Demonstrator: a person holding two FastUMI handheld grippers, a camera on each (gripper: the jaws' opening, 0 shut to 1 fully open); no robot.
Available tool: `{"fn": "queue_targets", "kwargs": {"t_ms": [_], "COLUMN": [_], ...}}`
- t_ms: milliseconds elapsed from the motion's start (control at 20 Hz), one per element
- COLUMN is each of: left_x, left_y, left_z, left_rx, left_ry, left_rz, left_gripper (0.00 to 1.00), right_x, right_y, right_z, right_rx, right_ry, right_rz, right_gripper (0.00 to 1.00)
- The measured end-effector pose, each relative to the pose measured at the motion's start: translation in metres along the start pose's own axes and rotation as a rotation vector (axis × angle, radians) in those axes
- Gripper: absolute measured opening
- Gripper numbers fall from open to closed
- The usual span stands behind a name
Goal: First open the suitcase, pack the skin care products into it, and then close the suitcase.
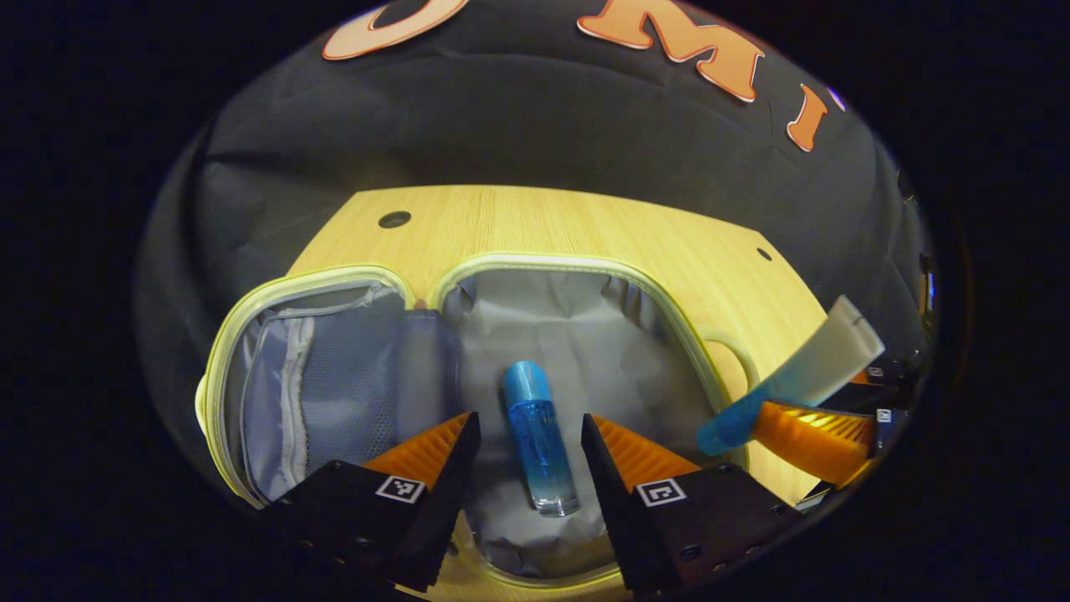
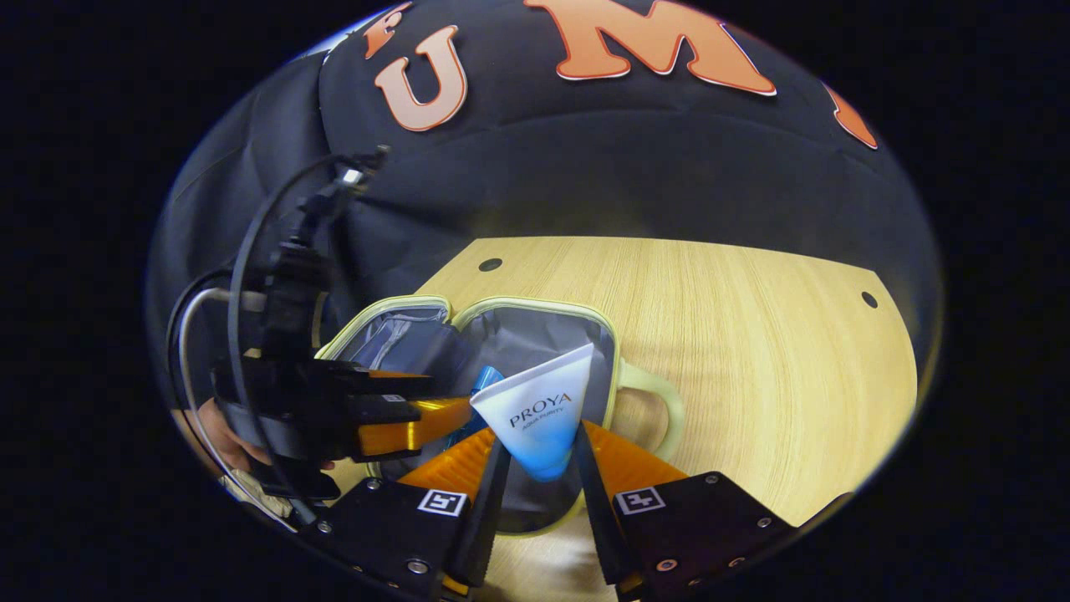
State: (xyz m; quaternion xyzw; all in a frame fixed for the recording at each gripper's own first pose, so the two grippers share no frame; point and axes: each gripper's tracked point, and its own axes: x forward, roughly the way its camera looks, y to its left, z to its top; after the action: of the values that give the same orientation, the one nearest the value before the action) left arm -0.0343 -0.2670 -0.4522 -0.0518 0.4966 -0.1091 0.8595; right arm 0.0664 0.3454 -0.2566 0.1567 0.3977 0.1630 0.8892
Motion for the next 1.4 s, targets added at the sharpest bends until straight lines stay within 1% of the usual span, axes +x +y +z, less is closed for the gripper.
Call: {"fn": "queue_targets", "kwargs": {"t_ms": [50, 100, 150, 200, 250, 300, 500, 600, 650, 900, 1000, 1100, 1250, 1300, 1400], "left_x": [-0.008, -0.016, -0.026, -0.037, -0.048, -0.06, -0.107, -0.124, -0.128, -0.158, -0.159, -0.159, -0.147, -0.144, -0.128], "left_y": [0.006, 0.013, 0.021, 0.031, 0.043, 0.056, 0.114, 0.15, 0.17, 0.253, 0.281, 0.303, 0.329, 0.335, 0.344], "left_z": [0.001, 0.006, 0.009, 0.014, 0.018, 0.021, 0.024, 0.017, 0.011, -0.016, -0.022, -0.031, -0.041, -0.045, -0.051], "left_rx": [-0.003, -0.005, -0.007, -0.009, -0.013, -0.019, -0.078, -0.124, -0.15, -0.303, -0.361, -0.423, -0.51, -0.525, -0.526], "left_ry": [-0.028, -0.053, -0.08, -0.103, -0.128, -0.148, -0.213, -0.226, -0.23, -0.244, -0.254, -0.259, -0.241, -0.228, -0.198], "left_rz": [0.009, 0.02, 0.036, 0.057, 0.082, 0.11, 0.23, 0.296, 0.327, 0.457, 0.49, 0.504, 0.487, 0.488, 0.482], "left_gripper": [0.78, 0.83, 0.84, 0.89, 0.88, 0.93, 0.93, 0.93, 0.93, 0.93, 0.93, 0.93, 0.93, 0.93, 0.93], "right_x": [0.003, 0.008, 0.015, 0.019, 0.026, 0.033, 0.052, 0.053, 0.053, 0.074, 0.076, 0.075, 0.058, 0.053, 0.041], "right_y": [-0.001, -0.001, -0.001, 0.0, 0.001, 0.003, 0.006, 0.007, 0.008, 0.003, 0.003, 0.001, -0.008, -0.012, -0.016], "right_z": [-0.001, -0.004, -0.006, -0.01, -0.014, -0.018, -0.038, -0.037, -0.037, -0.036, -0.034, -0.032, -0.015, -0.007, 0.007], "right_rx": [0.0, 0.001, 0.004, 0.009, 0.013, 0.013, 0.006, 0.007, 0.007, 0.064, 0.072, 0.061, 0.032, 0.025, 0.021], "right_ry": [0.011, 0.026, 0.04, 0.06, 0.079, 0.098, 0.184, 0.201, 0.206, 0.246, 0.242, 0.231, 0.168, 0.14, 0.086], "right_rz": [-0.001, -0.002, 0.001, 0.002, 0.008, 0.008, 0.002, -0.001, 0.0, -0.044, -0.047, -0.05, -0.065, -0.072, -0.071], "right_gripper": [0.55, 0.51, 0.5, 0.51, 0.5, 0.5, 0.51, 0.51, 0.51, 0.5, 0.48, 0.48, 0.47, 0.46, 0.5]}}
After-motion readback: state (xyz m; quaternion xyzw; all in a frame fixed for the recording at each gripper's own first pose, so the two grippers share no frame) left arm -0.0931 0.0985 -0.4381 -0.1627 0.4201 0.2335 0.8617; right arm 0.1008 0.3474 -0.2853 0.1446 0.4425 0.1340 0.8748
